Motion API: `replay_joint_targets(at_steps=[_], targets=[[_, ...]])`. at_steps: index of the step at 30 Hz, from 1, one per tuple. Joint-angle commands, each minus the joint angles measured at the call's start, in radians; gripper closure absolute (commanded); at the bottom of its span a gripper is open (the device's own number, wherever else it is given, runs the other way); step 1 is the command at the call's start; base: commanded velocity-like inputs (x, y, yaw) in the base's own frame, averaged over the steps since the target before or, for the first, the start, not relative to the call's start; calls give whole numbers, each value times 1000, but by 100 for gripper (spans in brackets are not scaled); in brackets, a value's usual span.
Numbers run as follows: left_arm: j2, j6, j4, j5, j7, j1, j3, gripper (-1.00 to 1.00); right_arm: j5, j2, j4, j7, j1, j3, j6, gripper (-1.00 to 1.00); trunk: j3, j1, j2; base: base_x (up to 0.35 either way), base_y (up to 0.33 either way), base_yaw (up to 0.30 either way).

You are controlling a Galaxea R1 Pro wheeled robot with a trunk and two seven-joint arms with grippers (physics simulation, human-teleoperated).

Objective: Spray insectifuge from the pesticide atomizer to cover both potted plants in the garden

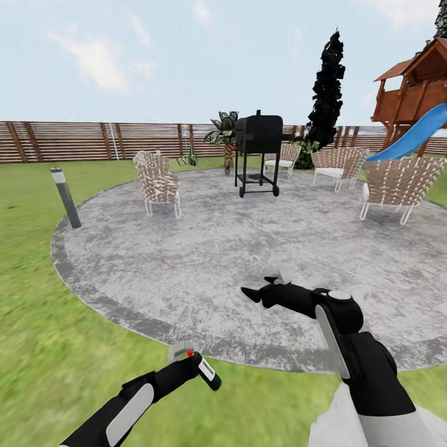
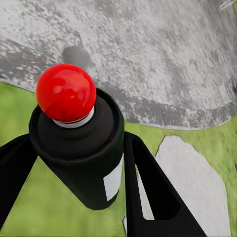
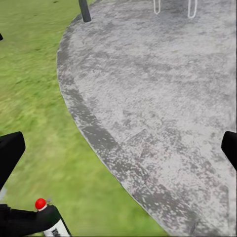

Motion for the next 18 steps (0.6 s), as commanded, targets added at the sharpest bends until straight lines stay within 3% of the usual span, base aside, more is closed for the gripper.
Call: replay_joint_targets(at_steps=[1, 7, 10, 13, 15, 18], targets=[[-2, 4, -2, 6, 4, 0, -1, 100, -7, -11, -3, -1, -1, -2, 7, -100, -1, 0, 0, 326, 0, 0], [-19, 11, 4, 1, 11, 2, -4, 100, -8, -22, -25, -2, 6, 1, 0, -100, -1, 0, 0, 330, 0, 0], [-49, 13, 30, 0, 11, -2, -3, 100, -14, -18, -35, -2, 12, 0, 13, -100, -1, 0, 0, 332, 0, 0], [-73, 14, 60, -1, 11, -8, -3, 100, -29, 2, -39, -2, 13, 4, 62, -100, -1, 0, 0, 332, 0, 0], [-85, 16, 74, -2, 9, -12, -3, 100, -37, 45, -40, -2, 12, 2, 142, -100, -1, 0, 0, 332, 0, 0], [-87, 16, 76, -2, 7, -13, -3, 100, -40, 50, -41, -2, 12, 1, 152, -100, -1, 0, 0, 332, 0, 0]])
